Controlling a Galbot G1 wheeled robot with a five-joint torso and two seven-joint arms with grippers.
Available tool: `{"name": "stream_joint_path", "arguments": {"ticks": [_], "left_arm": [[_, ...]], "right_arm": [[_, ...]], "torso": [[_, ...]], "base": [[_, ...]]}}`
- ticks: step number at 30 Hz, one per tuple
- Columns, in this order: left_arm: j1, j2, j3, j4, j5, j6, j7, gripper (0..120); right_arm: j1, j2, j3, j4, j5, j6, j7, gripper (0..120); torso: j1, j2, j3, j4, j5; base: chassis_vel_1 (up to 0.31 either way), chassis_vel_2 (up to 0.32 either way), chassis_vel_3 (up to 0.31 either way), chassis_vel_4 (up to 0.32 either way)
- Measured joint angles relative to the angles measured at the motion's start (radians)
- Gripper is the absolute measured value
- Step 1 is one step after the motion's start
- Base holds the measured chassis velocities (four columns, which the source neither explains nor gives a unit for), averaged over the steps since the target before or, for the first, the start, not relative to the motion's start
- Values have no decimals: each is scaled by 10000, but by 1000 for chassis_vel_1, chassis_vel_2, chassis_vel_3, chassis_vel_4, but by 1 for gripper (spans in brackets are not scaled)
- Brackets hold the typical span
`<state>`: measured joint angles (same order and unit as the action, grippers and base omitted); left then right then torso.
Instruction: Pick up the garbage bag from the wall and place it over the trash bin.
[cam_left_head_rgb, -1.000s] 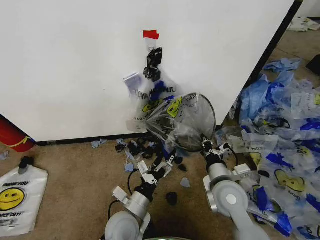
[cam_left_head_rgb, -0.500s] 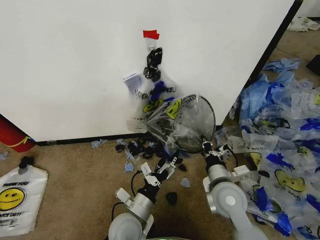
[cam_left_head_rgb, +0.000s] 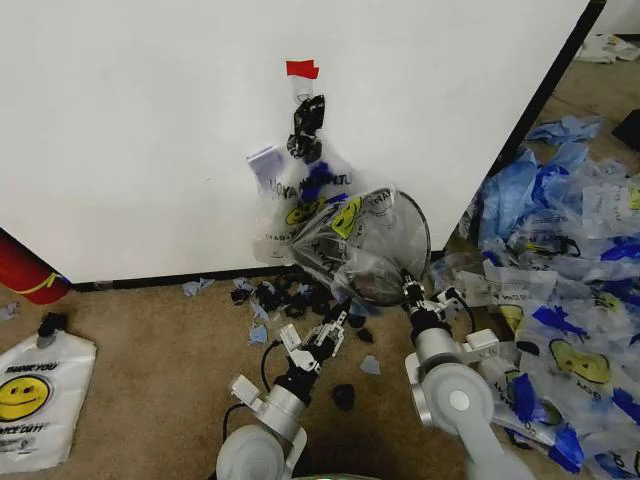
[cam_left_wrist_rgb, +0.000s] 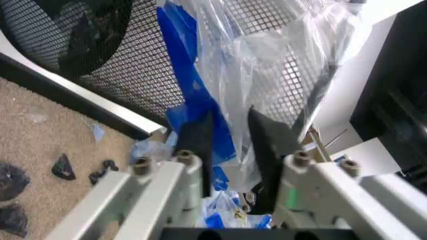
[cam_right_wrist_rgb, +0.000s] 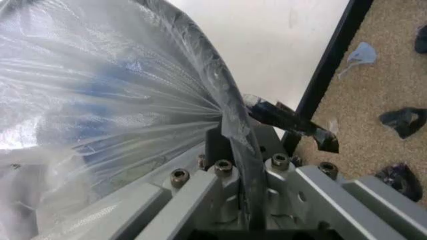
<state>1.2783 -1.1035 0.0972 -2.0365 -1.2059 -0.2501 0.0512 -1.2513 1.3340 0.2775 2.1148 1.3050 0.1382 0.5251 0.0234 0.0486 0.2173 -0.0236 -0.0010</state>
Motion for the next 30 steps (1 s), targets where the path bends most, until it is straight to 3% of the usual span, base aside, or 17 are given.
{"name": "stream_joint_path", "arguments": {"ticks": [2,6,20,30], "left_arm": [[4,8,-47,-17,4,4,-4,9],[-16,-2,-110,-25,4,5,-16,0],[-31,-124,108,249,187,-2,-64,0],[-496,-139,150,984,361,-181,-385,0]], "right_arm": [[2,26,-20,-1,-20,-17,-1,0],[-29,46,-25,5,-37,-29,-1,0],[85,35,95,-21,33,-19,49,0],[15,-85,142,202,105,-15,120,0]], "torso": [[0,0,0,0,0],[0,0,0,0,0],[0,0,0,1,0],[0,0,0,0,0]], "base": [[0,0,0,0],[0,0,0,0],[0,0,0,0],[0,0,0,0]]}}
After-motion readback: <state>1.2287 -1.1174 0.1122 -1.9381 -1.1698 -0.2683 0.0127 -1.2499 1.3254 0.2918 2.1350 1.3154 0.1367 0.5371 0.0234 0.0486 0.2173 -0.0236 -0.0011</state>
